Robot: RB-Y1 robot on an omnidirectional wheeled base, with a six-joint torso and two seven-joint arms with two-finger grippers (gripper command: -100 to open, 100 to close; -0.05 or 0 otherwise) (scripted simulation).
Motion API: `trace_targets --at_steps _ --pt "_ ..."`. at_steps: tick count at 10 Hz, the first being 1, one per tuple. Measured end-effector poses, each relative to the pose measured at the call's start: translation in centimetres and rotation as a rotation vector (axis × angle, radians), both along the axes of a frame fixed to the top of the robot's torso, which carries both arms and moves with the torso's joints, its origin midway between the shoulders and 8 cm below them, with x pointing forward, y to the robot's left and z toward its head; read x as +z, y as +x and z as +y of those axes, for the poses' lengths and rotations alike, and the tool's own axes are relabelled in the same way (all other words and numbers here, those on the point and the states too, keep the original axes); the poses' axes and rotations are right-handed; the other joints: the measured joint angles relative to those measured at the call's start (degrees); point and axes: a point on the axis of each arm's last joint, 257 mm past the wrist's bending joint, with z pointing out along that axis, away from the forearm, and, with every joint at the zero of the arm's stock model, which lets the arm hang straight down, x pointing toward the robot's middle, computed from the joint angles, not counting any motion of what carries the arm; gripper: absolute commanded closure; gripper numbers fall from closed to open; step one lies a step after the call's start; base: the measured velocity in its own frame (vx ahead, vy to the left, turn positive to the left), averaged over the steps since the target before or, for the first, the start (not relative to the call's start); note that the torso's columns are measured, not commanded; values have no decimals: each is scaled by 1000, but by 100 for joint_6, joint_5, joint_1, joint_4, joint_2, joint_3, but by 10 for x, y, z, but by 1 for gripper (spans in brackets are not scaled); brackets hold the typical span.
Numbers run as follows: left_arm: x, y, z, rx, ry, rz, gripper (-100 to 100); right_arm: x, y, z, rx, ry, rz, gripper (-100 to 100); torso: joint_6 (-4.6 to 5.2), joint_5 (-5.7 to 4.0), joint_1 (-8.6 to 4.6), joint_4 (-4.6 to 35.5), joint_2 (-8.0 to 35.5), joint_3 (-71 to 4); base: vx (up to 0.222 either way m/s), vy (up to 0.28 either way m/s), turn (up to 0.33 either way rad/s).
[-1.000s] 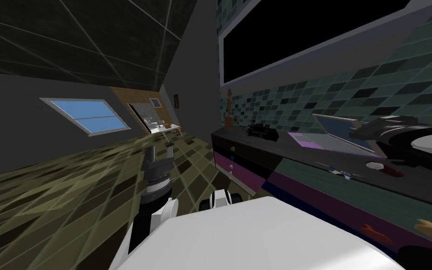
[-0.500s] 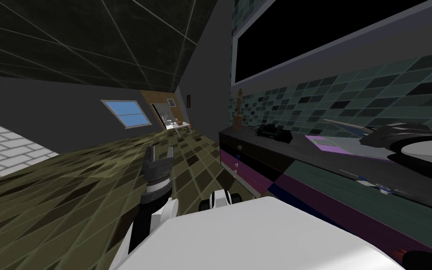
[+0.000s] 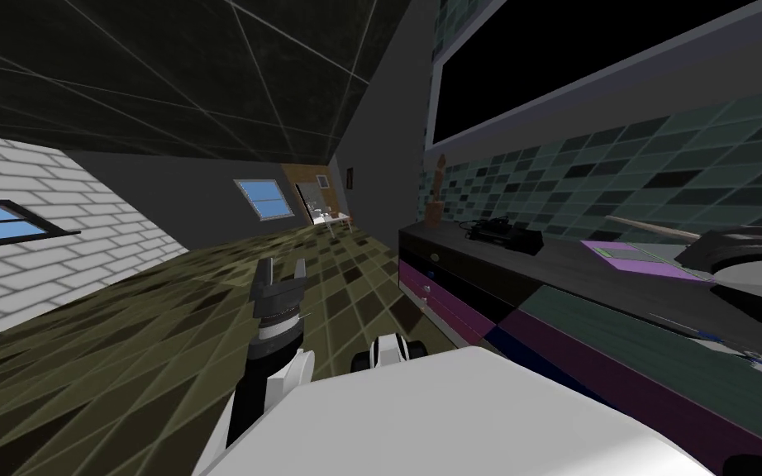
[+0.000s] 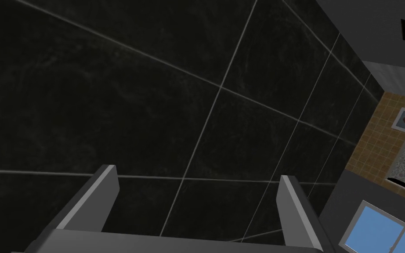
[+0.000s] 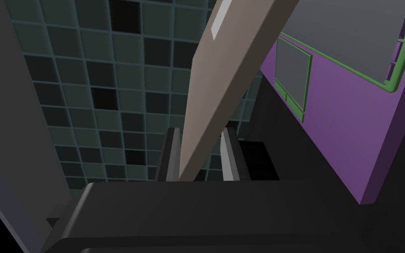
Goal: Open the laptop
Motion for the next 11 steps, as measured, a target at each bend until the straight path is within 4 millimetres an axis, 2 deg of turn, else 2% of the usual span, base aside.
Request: trace_targets --at_steps 1,7,11 --pt "0 0 0 0 0 0 0 0 -7 -3 -20 -21 25 -100 -10 -1 1 -2 -2 -2 -71 18 182" --pt "0 0 0 0 0 0 0 23 -56 -40 -136 -17 35 -100 -9 2 12 1 9 5 -100 22 204" --pt "0 0 0 0 0 0 0 41 -83 -57 -197 -17 34 -100 -14 -3 0 -2 3 1 -66 23 116"
